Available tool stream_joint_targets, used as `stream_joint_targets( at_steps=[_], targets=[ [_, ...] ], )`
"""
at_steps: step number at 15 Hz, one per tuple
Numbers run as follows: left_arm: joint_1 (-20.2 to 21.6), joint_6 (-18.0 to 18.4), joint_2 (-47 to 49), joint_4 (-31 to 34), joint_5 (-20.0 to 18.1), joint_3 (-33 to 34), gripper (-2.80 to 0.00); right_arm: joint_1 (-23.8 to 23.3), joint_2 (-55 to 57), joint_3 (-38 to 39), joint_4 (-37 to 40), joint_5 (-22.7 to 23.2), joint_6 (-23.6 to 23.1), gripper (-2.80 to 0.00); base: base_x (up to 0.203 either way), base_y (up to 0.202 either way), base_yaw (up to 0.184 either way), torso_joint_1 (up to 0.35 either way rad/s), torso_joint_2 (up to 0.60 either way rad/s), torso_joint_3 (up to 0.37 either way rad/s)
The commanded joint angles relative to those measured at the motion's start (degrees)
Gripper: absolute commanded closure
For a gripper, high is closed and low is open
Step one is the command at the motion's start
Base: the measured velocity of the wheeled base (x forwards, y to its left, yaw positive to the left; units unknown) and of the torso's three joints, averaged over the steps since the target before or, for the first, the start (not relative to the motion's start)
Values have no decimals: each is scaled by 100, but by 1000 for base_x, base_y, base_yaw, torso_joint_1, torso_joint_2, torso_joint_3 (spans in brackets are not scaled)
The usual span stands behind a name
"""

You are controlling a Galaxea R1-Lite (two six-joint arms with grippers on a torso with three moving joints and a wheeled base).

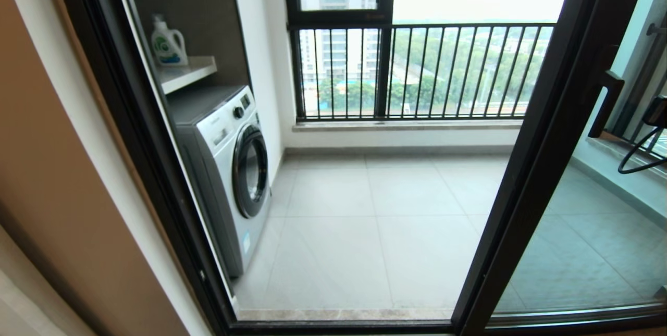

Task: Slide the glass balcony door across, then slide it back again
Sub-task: Close the slid door

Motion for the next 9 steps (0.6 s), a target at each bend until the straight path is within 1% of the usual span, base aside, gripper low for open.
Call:
stream_joint_targets(
  at_steps=[1,4,8,9],
  targets=[
    [0,-4,6,0,2,0,0,63,284,-255,-30,7,-8,0,0,0,0,0,0,0],
    [0,-4,6,0,2,0,0,278,320,-452,-12,-27,-12,0,0,0,0,0,0,0],
    [0,-4,6,0,2,0,0,584,288,-461,-13,-46,-24,0,0,0,0,0,0,0],
    [0,-4,7,0,2,0,0,659,293,-465,-13,-139,-26,0,0,0,0,0,0,0]
  ],
)
